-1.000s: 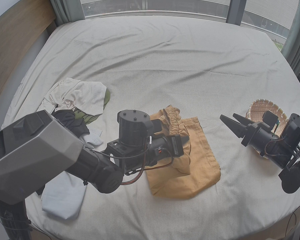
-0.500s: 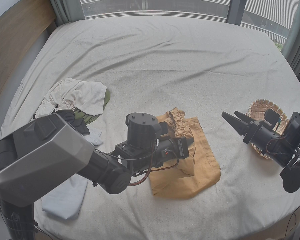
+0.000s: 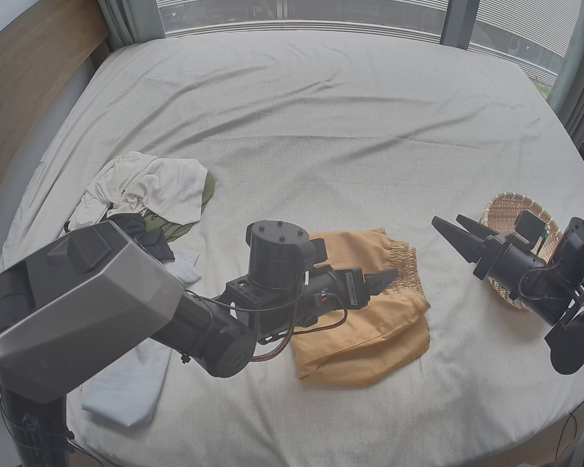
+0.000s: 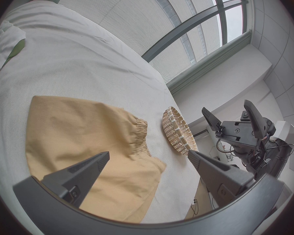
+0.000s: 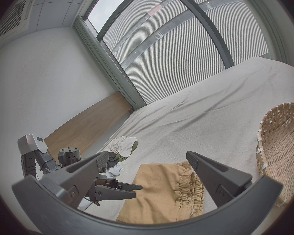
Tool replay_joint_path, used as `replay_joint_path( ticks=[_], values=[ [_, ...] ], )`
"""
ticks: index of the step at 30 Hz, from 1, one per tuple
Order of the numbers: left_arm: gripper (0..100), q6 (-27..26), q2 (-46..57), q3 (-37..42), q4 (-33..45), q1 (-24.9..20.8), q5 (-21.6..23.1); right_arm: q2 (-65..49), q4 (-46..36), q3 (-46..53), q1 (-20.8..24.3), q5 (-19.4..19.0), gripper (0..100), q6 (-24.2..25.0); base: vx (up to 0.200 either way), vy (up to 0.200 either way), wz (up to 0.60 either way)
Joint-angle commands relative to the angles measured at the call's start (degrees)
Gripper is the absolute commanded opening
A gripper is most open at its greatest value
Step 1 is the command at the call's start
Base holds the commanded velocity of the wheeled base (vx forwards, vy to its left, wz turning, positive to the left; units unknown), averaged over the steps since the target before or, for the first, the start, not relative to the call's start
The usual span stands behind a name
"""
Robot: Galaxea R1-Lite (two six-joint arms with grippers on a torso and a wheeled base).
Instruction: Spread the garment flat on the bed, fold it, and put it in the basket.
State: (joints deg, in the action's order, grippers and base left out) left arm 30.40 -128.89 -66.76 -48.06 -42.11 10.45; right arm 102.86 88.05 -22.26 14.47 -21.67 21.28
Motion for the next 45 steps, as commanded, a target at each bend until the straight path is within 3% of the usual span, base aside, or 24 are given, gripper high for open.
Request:
replay_joint_path(
  ticks=[1,21,35,38,39,45],
  values=[
    [100,0.09,0.31,0.31,0.07,0.01,0.01,0.06,0.01,-0.06,0.03,-0.03,100,-0.02,0.000,0.000,0.00],
    [100,-0.08,6.72,6.90,-0.46,0.71,-0.08,0.32,0.01,0.38,0.38,-0.03,100,-0.02,0.000,0.000,0.00],
    [100,-1.14,24.39,15.87,-1.08,9.59,0.71,0.67,0.01,1.17,0.38,0.05,100,-0.10,0.000,0.000,0.00],
    [100,-1.22,24.56,16.04,-0.99,9.76,0.71,0.76,0.01,1.25,0.38,0.05,100,-0.10,0.000,0.000,0.00],
    [100,-3.77,28.70,21.14,-1.34,13.89,1.86,1.81,0.01,1.87,0.47,-0.03,100,-0.19,0.000,0.000,0.00],
    [100,-4.04,32.12,30.81,-7.58,18.38,5.99,2.78,0.01,2.40,0.56,0.05,100,-0.37,0.000,0.000,0.00]
  ],
)
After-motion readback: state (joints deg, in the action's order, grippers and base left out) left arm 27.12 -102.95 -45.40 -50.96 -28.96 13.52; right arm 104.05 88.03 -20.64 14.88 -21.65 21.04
